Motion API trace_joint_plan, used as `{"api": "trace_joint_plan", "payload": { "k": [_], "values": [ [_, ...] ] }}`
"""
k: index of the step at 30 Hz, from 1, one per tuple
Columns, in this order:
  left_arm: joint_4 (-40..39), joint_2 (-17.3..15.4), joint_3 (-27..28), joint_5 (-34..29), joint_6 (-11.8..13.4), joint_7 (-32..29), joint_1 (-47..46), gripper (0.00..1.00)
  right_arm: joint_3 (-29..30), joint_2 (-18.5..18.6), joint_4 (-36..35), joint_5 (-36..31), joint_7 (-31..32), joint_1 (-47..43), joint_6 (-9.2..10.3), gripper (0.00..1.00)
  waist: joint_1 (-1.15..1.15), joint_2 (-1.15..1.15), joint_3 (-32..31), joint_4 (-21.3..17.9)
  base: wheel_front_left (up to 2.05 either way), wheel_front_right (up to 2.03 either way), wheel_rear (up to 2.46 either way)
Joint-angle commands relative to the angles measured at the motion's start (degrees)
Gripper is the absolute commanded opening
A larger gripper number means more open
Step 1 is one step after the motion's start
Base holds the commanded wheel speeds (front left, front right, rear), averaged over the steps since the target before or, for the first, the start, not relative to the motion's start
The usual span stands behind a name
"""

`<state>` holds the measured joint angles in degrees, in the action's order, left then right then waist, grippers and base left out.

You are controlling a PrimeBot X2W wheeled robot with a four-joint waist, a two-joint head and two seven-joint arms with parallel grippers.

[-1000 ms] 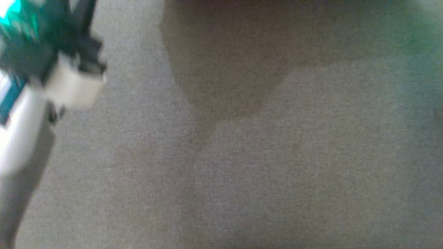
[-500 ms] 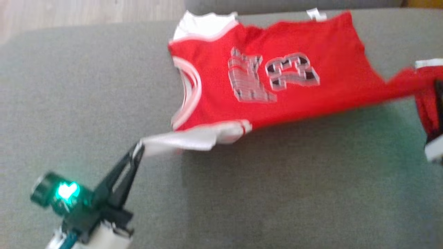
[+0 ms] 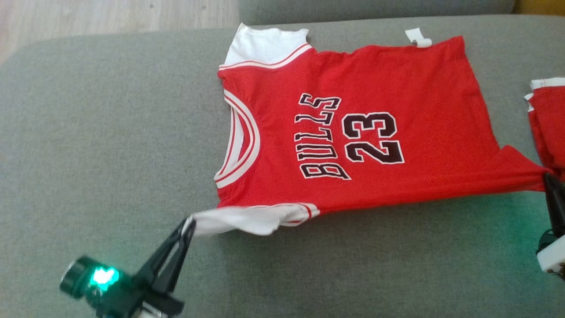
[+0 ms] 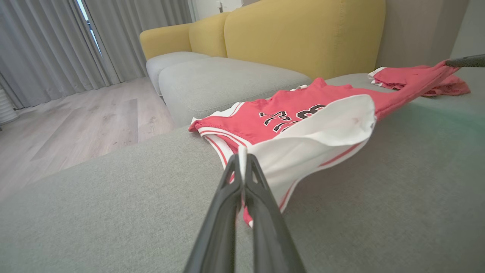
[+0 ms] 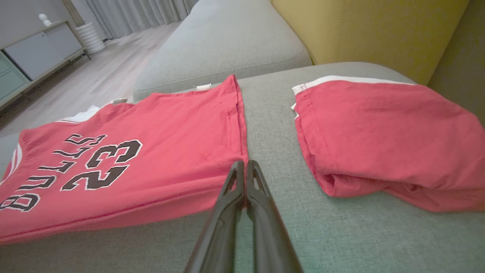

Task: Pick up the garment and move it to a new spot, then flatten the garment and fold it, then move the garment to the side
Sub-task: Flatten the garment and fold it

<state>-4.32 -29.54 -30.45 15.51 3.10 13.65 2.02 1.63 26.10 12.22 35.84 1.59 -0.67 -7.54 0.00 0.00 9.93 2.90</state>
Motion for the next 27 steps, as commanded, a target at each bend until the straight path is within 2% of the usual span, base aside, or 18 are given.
{"api": "trace_joint_plan", "payload": {
  "k": [1,6,14,21,27],
  "values": [
    [-0.8,-0.6,2.5,0.2,0.4,0.0,-4.3,0.00,0.4,1.4,-2.0,-0.9,0.4,0.8,0.05,0.00,0.00,0.00,0.9,0.1,0.00,0.00,0.00],
    [2.9,1.0,2.3,-1.2,-0.6,-0.1,-12.0,0.00,1.6,-0.9,-1.4,-3.2,3.9,3.7,0.05,0.00,0.00,0.00,3.8,0.5,0.00,0.00,0.00],
    [9.6,3.2,1.8,-3.5,-2.6,0.5,-24.2,0.00,1.6,-2.4,1.9,-5.2,5.4,11.4,0.05,0.00,0.00,0.00,7.7,1.0,0.00,0.00,0.00],
    [15.9,4.9,0.7,-5.2,-4.9,1.0,-32.4,0.00,0.2,-3.1,6.2,-6.5,4.1,17.9,0.05,0.00,0.00,0.00,10.2,0.9,0.00,0.00,0.00],
    [20.0,6.1,0.3,-6.2,-5.6,1.2,-36.4,0.00,-1.7,-3.2,8.7,-7.1,2.6,21.7,0.05,0.00,0.00,0.00,12.0,0.5,0.00,0.00,0.00]
  ]
}}
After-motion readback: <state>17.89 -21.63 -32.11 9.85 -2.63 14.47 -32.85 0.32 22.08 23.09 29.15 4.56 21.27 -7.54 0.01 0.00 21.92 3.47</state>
